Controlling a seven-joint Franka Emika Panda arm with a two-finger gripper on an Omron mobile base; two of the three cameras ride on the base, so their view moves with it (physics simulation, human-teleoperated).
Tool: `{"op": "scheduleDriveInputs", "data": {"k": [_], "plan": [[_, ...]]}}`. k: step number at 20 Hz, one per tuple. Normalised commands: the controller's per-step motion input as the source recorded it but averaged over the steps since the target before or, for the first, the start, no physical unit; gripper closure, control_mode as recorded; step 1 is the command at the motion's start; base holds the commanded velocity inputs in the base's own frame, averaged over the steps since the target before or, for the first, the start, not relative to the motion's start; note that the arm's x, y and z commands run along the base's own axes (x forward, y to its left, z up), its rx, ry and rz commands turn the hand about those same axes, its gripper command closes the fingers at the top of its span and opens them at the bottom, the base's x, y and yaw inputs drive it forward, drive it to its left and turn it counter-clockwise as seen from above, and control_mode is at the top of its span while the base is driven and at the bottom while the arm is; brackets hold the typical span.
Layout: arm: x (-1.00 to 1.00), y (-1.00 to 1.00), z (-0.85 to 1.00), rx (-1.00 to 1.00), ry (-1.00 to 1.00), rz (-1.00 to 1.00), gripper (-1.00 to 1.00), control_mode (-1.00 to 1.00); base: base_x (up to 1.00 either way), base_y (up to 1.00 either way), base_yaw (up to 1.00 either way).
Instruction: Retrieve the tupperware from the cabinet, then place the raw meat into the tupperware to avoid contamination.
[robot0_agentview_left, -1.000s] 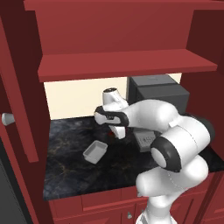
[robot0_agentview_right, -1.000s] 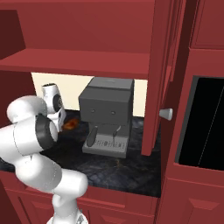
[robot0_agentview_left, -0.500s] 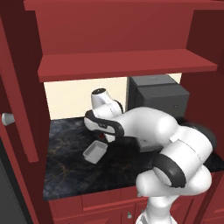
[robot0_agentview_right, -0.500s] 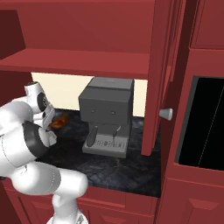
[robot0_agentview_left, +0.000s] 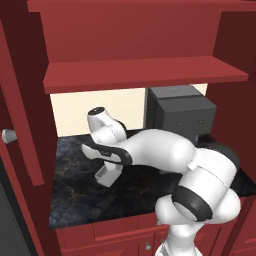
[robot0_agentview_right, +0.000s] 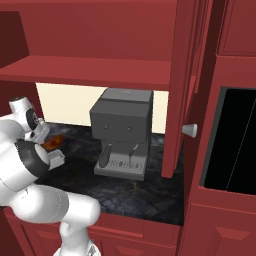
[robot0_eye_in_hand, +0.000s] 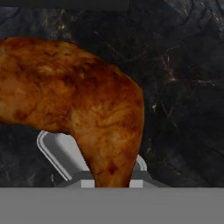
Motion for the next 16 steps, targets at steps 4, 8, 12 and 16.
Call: {"op": "scheduleDriveInputs", "data": {"k": [4, 8, 12, 16], "plan": [[-0.02, 0.42, -0.16, 0.0, 0.01, -0.04, 1.0, -1.0, 0.0, 0.0, 0.0], [-0.13, 0.04, -0.28, 0.06, 0.0, -0.08, 1.0, -1.0, 0.0, 0.0, 0.0], [-0.01, -0.07, -0.07, 0.1, -0.12, -0.02, 1.0, -1.0, 0.0, 0.0, 0.0], [-0.06, -0.06, -0.07, 0.17, -0.1, 0.0, 1.0, -1.0, 0.0, 0.0, 0.0]]}}
